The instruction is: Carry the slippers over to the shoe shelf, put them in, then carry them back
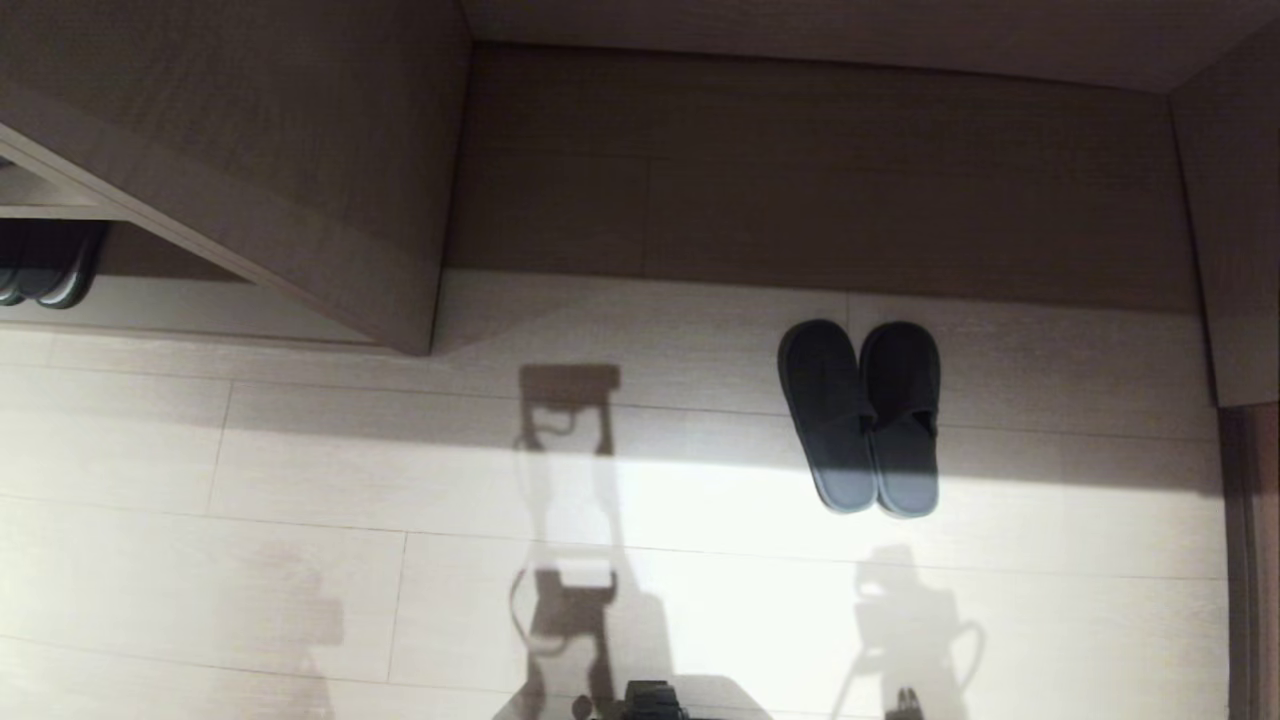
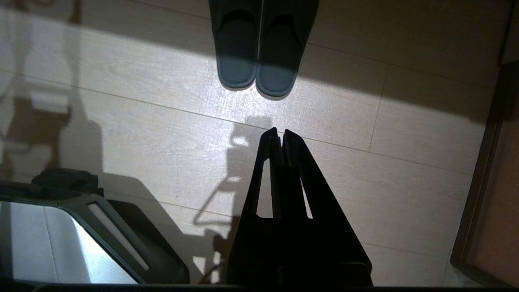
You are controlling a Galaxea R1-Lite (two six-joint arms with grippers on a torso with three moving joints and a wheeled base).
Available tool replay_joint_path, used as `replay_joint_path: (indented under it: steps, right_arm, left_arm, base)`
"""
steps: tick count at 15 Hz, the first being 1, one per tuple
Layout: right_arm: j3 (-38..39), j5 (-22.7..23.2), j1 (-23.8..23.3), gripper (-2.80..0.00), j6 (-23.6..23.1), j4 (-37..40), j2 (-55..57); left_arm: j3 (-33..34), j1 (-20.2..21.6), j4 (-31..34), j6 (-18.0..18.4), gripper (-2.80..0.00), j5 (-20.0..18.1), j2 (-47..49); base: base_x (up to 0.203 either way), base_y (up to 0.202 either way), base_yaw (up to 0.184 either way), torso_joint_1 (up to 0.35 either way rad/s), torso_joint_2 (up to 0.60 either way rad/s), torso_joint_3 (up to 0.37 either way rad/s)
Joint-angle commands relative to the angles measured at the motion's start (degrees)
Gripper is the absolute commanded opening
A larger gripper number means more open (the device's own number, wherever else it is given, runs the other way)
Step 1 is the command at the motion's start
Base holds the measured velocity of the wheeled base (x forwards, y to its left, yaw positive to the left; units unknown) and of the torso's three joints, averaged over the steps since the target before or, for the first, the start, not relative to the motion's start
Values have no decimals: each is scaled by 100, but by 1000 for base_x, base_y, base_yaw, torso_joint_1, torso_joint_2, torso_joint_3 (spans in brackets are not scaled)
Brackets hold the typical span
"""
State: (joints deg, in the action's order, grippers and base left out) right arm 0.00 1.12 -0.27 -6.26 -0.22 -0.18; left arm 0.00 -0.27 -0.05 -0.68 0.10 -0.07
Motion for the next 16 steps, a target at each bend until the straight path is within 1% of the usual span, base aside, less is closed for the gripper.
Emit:
replay_joint_path:
  steps: [1,16]
  right_arm:
    - [0,2,0,-280,-7,-4,9]
    - [0,2,0,-280,28,-4,9]
  left_arm:
    - [9,0,-4,-2,-280,-1,7]
    - [9,0,-4,-2,-280,-1,7]
  base:
    - [0,0,0,-2,1,205]
    - [0,0,0,1,3,203]
